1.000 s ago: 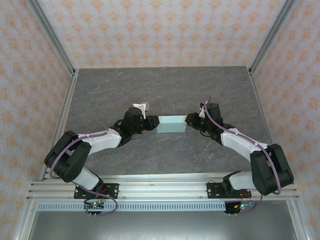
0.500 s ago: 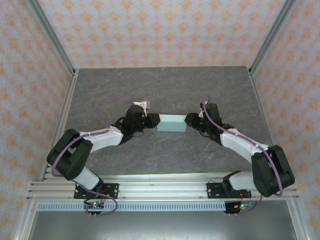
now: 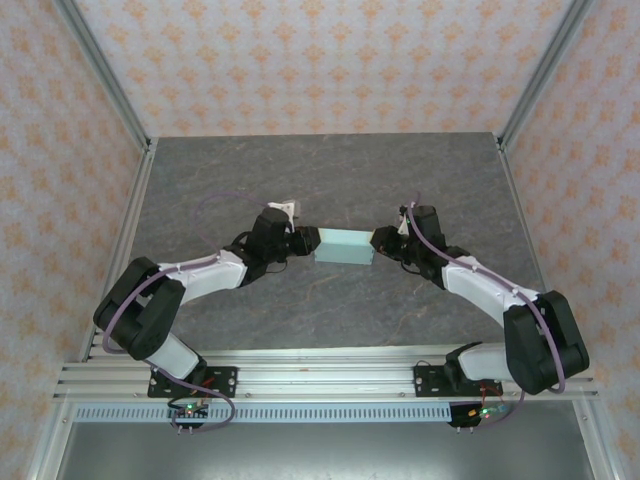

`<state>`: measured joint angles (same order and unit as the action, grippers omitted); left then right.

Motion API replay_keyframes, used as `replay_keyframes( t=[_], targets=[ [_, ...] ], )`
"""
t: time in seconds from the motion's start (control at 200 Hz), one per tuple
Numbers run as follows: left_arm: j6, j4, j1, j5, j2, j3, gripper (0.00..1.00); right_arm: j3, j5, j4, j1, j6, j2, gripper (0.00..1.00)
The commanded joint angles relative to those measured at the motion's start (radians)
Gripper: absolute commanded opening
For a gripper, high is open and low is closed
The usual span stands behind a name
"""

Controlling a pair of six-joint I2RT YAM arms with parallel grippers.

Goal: Fold the paper box

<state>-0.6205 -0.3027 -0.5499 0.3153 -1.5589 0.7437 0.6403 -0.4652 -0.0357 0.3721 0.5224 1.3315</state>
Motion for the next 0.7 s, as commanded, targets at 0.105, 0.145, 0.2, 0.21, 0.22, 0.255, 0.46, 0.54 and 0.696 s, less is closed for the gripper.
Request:
replay_keyframes(
  t=[0.105, 0.145, 0.2, 0.21, 0.22, 0.255, 0.46, 0.54, 0.696],
  targets=[
    [0.032, 0.297, -0.016, 0.016, -0.052, -0.086, 0.31, -0.075, -0.004, 0.289, 0.008, -0.033, 0.079, 0.19],
    [0.037, 0.305, -0.016, 0.014, -0.05, -0.068, 0.31, -0.054, -0.011, 0.29, 0.008, -0.037, 0.075, 0.2],
    [0.045, 0.322, -0.015, 0.01, -0.047, -0.042, 0.31, -0.022, -0.013, 0.301, 0.007, -0.047, 0.07, 0.21],
    [0.047, 0.324, -0.015, 0.01, -0.046, -0.038, 0.31, -0.016, -0.013, 0.302, 0.008, -0.049, 0.069, 0.21],
    [0.049, 0.326, -0.015, 0.008, -0.045, -0.034, 0.31, -0.011, -0.013, 0.304, 0.007, -0.051, 0.07, 0.21],
    [0.052, 0.332, -0.015, 0.004, -0.044, -0.021, 0.31, 0.009, -0.013, 0.311, 0.007, -0.057, 0.072, 0.22],
    [0.063, 0.347, -0.016, -0.017, -0.038, 0.035, 0.35, 0.093, -0.018, 0.338, -0.002, -0.082, 0.085, 0.26],
    [0.073, 0.36, -0.016, -0.023, -0.035, 0.057, 0.38, 0.114, -0.019, 0.339, -0.002, -0.085, 0.088, 0.28],
    [0.078, 0.379, -0.015, -0.055, -0.01, 0.086, 0.43, 0.147, -0.023, 0.349, -0.002, -0.095, 0.088, 0.33]
  ],
)
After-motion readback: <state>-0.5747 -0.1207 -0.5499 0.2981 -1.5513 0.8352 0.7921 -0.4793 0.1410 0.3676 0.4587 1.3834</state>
